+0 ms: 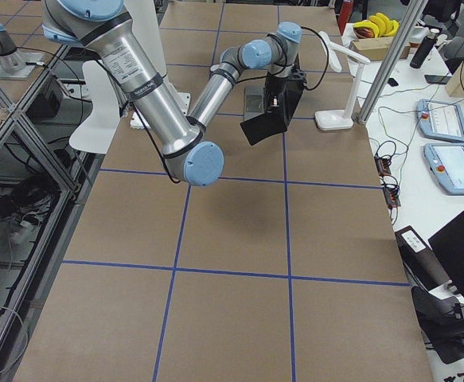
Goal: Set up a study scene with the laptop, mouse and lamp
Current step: 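Carry the black mouse pad with the right gripper toward the laptop, then drop the mouse pad beside the laptop by opening the right gripper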
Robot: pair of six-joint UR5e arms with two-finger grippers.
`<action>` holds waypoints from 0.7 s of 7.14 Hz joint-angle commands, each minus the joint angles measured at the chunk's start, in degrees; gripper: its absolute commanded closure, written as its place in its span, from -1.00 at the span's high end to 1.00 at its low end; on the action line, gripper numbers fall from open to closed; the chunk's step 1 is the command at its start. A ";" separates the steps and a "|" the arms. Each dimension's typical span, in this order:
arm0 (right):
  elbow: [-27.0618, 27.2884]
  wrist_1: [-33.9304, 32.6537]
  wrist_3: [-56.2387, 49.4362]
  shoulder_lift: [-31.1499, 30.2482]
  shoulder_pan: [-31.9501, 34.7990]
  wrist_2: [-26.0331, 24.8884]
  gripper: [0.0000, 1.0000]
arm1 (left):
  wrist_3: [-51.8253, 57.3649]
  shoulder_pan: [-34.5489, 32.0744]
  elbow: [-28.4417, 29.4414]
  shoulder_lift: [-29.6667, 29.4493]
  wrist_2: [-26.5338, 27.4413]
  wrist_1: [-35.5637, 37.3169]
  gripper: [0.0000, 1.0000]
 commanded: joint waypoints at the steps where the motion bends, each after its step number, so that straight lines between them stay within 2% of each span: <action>1: -0.45 0.36 0.79 0.18 -0.71 -0.14 -1.00 | 0.00 0.00 -0.10 -0.04 -0.02 0.00 0.99; 2: -0.54 0.45 1.93 0.01 -0.80 -0.23 0.97 | 0.00 0.00 -0.01 -0.04 -0.02 0.00 0.99; 5: -0.63 0.72 1.94 0.18 -0.89 -0.23 1.00 | 0.00 0.00 -0.01 -0.04 -0.02 0.09 0.99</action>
